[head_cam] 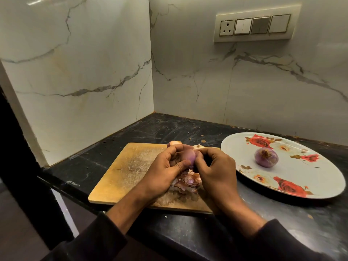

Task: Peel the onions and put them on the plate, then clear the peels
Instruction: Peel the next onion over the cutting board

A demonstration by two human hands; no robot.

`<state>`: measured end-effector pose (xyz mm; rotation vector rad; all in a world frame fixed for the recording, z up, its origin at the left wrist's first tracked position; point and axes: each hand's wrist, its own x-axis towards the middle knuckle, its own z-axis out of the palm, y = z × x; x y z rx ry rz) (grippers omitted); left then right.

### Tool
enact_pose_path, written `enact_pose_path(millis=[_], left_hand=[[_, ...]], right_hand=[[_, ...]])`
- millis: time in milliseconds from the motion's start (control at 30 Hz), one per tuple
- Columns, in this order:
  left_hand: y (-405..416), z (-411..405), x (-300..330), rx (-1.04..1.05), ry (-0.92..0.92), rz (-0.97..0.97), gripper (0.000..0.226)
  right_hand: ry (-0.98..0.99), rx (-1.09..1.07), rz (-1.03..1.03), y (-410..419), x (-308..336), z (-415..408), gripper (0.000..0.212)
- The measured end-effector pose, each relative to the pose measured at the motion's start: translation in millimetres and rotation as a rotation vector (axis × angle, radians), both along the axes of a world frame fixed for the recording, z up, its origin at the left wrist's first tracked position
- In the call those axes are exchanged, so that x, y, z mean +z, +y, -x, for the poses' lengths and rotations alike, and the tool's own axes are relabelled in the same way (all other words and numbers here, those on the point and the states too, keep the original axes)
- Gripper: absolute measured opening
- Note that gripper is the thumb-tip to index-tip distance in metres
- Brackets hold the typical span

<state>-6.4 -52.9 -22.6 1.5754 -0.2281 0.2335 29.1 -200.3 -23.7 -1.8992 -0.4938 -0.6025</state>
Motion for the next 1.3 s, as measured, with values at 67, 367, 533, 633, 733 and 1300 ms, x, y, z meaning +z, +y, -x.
enact_pose_path(millis=[67,367,533,633,733,1300], left_hand=[[0,0,1,-0.003,0.005,-0.006,0.035],[-3,1,2,-0.007,0.005,0.021,0.035],[-3,-1,2,0.031,0.010,0.037,0.035],[-2,0,2,0.026,0.028,0.040,0.035],[-3,1,4,-0.025,0.046,0.052,0.036],[1,-5,-4,0.067,0.059,0.161,0.036]], right_hand=[[0.017,0.003,-0.010,0,-1,0,0.011],[0.092,-0.004,-0.066,-2,-6,-8,0.018],[0.153,0.064,-0.122,-2,-8,-11,0.011],[0.272,0.148,-0.198,-3,-9,-14,0.015],[0.337,0.189,-0.275,-7,-7,-14,0.010],[0.174,0.055,0.017,-4,-4,-3,0.022]])
